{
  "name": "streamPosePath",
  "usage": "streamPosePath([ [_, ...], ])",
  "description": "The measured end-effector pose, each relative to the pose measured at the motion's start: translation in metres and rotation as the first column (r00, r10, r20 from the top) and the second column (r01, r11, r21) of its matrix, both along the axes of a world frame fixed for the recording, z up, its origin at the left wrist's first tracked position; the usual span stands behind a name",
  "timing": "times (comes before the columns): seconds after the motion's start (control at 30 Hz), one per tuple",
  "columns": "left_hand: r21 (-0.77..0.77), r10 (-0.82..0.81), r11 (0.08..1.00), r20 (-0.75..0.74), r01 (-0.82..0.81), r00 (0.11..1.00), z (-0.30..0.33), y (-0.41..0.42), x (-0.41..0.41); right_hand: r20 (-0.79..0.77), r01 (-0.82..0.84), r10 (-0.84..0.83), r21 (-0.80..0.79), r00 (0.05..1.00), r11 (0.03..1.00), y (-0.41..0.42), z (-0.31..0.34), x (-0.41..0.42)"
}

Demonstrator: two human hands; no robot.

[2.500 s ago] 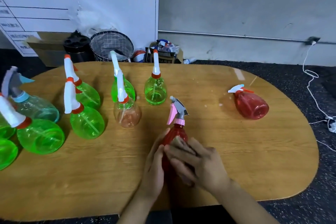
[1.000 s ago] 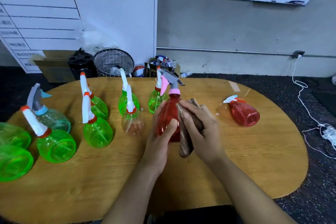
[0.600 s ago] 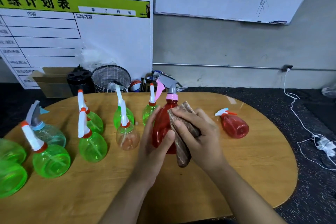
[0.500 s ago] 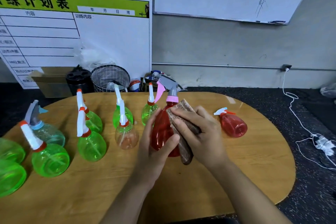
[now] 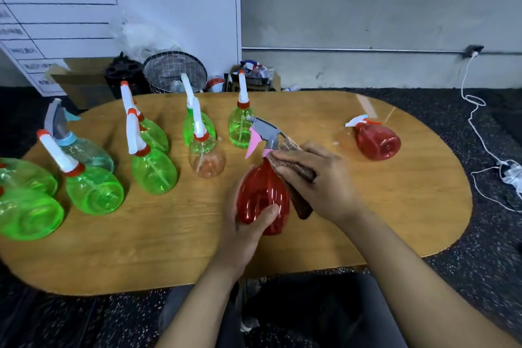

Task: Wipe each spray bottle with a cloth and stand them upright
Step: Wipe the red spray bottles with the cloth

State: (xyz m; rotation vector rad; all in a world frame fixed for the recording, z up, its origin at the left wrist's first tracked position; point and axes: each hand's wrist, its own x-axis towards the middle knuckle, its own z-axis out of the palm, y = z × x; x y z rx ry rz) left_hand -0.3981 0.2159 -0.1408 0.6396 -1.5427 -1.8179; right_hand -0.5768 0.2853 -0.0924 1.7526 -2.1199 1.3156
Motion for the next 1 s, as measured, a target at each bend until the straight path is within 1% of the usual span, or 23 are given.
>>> streamPosePath([
  [0.07,-0.010,0.001,1.000,0.025,-0.001,1.000,-0.009,0.001,0.003,-0.017,0.077,-0.077,0.020,0.997,0.997,-0.002,-0.007,-0.002],
  [0.13,-0.037,-0.012,0.999,0.050,0.014,0.999,-0.017,0.002,0.003,0.019,0.158,-0.159,0.016,0.987,0.987,-0.006,-0.012,-0.002],
  [0.17,-0.051,-0.015,0.999,0.060,0.018,0.998,-0.020,0.001,0.003,0.046,0.166,-0.167,0.015,0.985,0.986,-0.009,-0.015,-0.002],
  [0.27,-0.081,0.008,0.997,0.085,-0.001,0.996,-0.029,-0.001,0.001,0.085,0.047,-0.053,0.081,0.995,0.996,-0.014,-0.025,0.001],
  [0.33,-0.101,-0.004,0.995,0.102,0.014,0.995,-0.037,-0.004,-0.001,0.042,0.021,-0.026,0.134,0.999,0.991,-0.017,-0.032,0.002],
  [0.4,-0.134,-0.017,0.990,0.118,0.033,0.993,-0.045,-0.007,-0.003,0.015,0.101,-0.104,0.134,0.994,0.986,-0.019,-0.037,-0.002],
  [0.47,-0.152,-0.020,0.988,0.120,0.039,0.993,-0.050,-0.007,-0.005,0.023,0.185,-0.190,0.123,0.982,0.975,-0.022,-0.041,-0.005],
  [0.53,-0.155,-0.010,0.988,0.106,0.026,0.994,-0.053,-0.006,-0.006,0.040,0.219,-0.225,0.112,0.974,0.969,-0.023,-0.043,-0.005],
  [0.57,-0.153,-0.007,0.988,0.094,0.022,0.996,-0.053,-0.005,-0.007,0.051,0.214,-0.220,0.109,0.974,0.971,-0.023,-0.044,-0.004],
  [0.63,-0.149,-0.013,0.989,0.074,0.023,0.997,-0.053,-0.006,-0.007,0.061,0.151,-0.158,0.115,0.985,0.982,-0.023,-0.044,-0.004],
  [0.7,-0.135,-0.026,0.990,0.058,0.033,0.998,-0.054,-0.007,-0.008,0.034,0.091,-0.096,0.131,0.995,0.987,-0.023,-0.043,-0.006],
  [0.77,-0.121,-0.037,0.992,0.046,0.042,0.998,-0.054,-0.008,-0.009,0.011,0.139,-0.141,0.119,0.990,0.983,-0.024,-0.041,-0.010],
  [0.83,-0.111,-0.037,0.993,0.037,0.041,0.999,-0.054,-0.009,-0.008,0.062,0.219,-0.224,0.082,0.973,0.972,-0.025,-0.041,-0.014],
  [0.87,-0.108,-0.034,0.993,0.031,0.037,0.999,-0.055,-0.009,-0.007,0.086,0.228,-0.234,0.075,0.968,0.971,-0.026,-0.042,-0.014],
  [1.0,-0.092,-0.028,0.995,0.021,0.030,0.999,-0.056,-0.010,-0.006,0.068,0.106,-0.113,0.099,0.991,0.990,-0.025,-0.047,-0.008],
])
